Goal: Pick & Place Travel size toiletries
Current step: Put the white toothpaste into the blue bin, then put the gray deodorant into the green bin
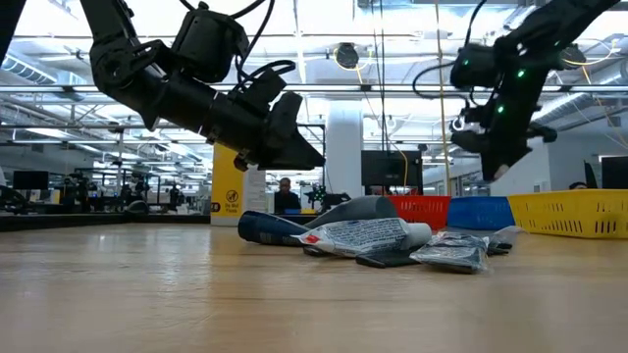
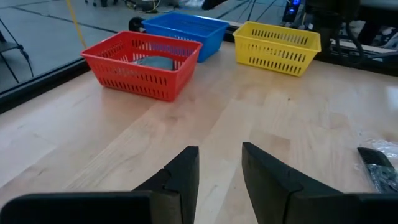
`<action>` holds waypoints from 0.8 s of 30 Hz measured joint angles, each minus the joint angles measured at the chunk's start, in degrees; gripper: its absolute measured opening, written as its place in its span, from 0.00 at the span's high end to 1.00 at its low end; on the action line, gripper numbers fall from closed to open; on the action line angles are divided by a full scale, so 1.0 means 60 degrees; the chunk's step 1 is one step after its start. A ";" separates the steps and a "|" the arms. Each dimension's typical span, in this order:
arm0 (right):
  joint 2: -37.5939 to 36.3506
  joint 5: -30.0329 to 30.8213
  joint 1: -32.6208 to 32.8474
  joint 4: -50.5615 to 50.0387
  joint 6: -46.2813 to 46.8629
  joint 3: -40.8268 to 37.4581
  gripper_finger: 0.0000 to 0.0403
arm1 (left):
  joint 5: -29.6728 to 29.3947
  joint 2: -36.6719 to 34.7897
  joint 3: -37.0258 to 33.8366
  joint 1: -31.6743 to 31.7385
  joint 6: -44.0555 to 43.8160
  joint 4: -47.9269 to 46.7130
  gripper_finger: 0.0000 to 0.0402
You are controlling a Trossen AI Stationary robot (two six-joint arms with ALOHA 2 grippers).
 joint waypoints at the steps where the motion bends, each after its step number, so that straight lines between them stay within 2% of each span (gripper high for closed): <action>1: 0.0201 -0.0227 -0.0166 0.0251 -0.0129 0.0000 0.83 | -0.0001 0.0000 0.0000 -0.0003 -0.0001 0.0000 0.70; 3: 0.0551 -0.0549 -0.0431 0.0702 -0.0382 0.0000 0.81 | -0.0003 0.0000 0.0000 -0.0028 -0.0027 -0.0001 0.70; 8: 0.1087 -0.0535 -0.0847 0.1138 -0.0578 0.0000 0.70 | 0.0001 0.0000 0.0000 -0.0143 -0.0102 0.0000 0.70; 14: 0.0866 -0.0643 -0.0772 0.1745 -0.1064 0.0000 0.54 | 0.0005 0.0000 0.0004 -0.0350 -0.0106 0.0000 0.70; 19: 0.0252 -0.2243 0.0447 0.3008 -0.1435 -0.0463 0.46 | 0.0005 0.0000 0.0004 -0.0541 0.0131 -0.0008 0.70; 21: 0.0102 -0.2874 0.1300 0.3989 -0.1598 -0.0975 0.45 | 0.0059 0.0000 0.0004 -0.0619 0.0378 -0.0030 0.70; 24: 0.0015 -0.3532 0.2876 0.5413 -0.1590 -0.1814 0.45 | 0.0804 -0.0179 0.0004 -0.0677 0.0930 -0.0413 0.70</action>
